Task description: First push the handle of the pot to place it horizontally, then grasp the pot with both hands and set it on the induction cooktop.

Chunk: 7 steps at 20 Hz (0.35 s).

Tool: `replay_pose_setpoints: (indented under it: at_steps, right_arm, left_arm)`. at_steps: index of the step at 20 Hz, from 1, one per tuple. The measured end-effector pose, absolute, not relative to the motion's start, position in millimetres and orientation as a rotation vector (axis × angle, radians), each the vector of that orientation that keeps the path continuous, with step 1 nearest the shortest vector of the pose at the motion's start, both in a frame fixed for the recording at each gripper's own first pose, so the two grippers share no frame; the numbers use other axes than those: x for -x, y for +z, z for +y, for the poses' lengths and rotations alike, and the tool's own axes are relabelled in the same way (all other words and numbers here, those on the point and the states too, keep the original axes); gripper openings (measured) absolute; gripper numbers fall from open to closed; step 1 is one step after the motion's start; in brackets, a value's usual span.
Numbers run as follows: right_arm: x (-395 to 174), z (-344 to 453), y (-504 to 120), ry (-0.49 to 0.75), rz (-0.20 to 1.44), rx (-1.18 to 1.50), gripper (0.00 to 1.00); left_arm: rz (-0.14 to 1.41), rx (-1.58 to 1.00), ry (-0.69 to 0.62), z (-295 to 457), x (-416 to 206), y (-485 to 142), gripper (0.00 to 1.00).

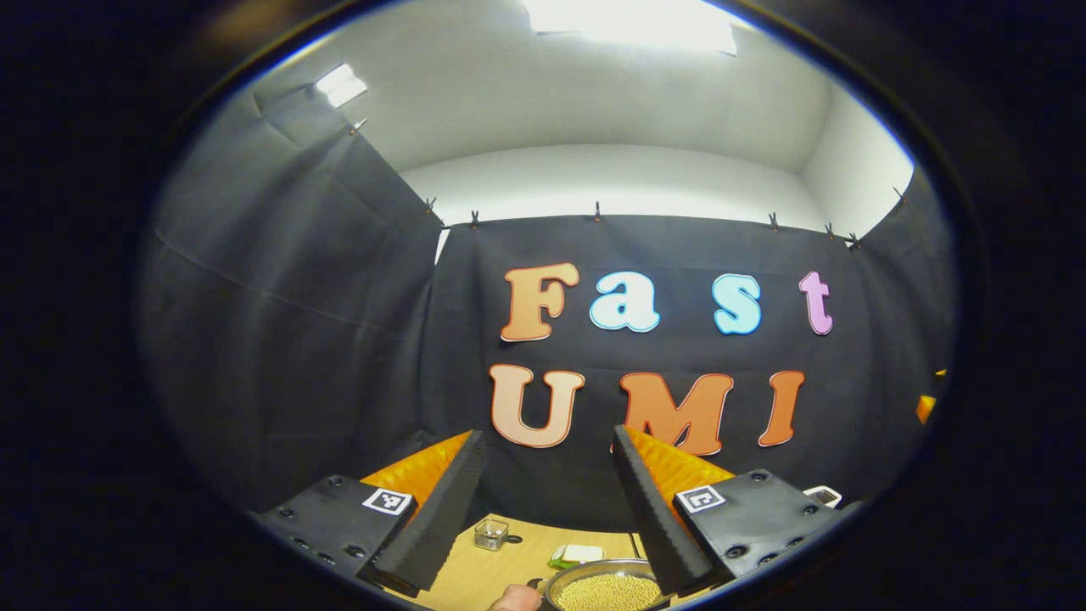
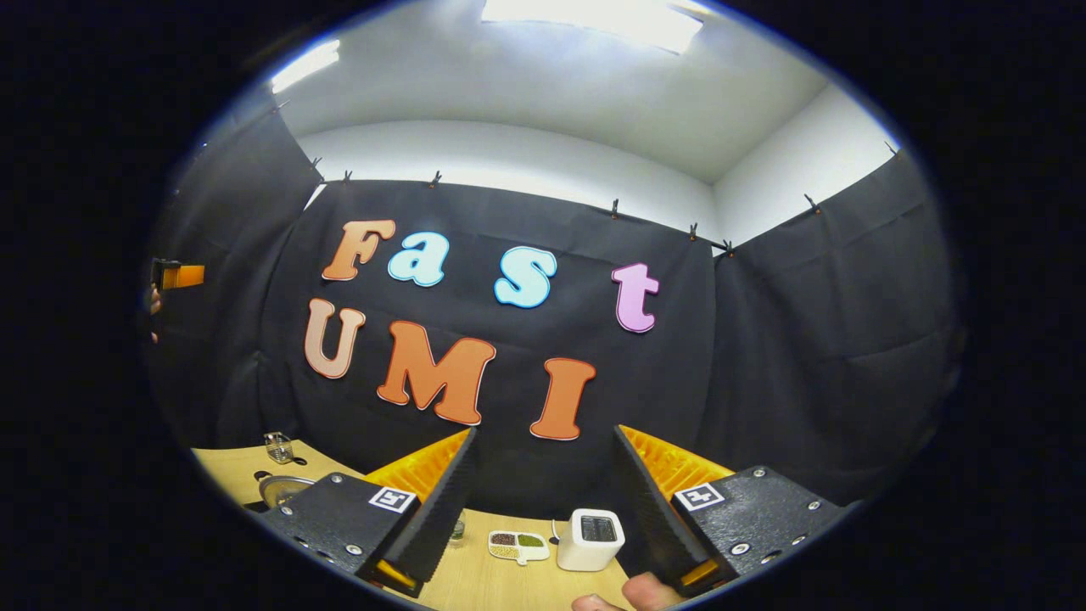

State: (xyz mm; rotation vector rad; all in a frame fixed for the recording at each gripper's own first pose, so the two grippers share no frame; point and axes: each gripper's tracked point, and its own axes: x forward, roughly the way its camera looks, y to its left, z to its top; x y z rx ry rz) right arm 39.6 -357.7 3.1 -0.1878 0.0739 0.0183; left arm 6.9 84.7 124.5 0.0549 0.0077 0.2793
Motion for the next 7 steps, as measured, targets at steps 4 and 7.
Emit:
replay_pose_setpoints:
  at_steps: [4, 7]
  right_arm:
    - [-30.7, -347.3, 24.2, 0.062, 0.032, 0.161, 0.97]
    - [-24.8, -342.9, 26.7, 0.078, 0.015, 0.164, 0.93]
  left_arm:
    - [0.006, -0.035, 0.289, 83.5, -0.3, 136.4, 0.96]
    - [0.011, -0.031, 0.298, 83.7, 2.0, 133.5, 0.97]
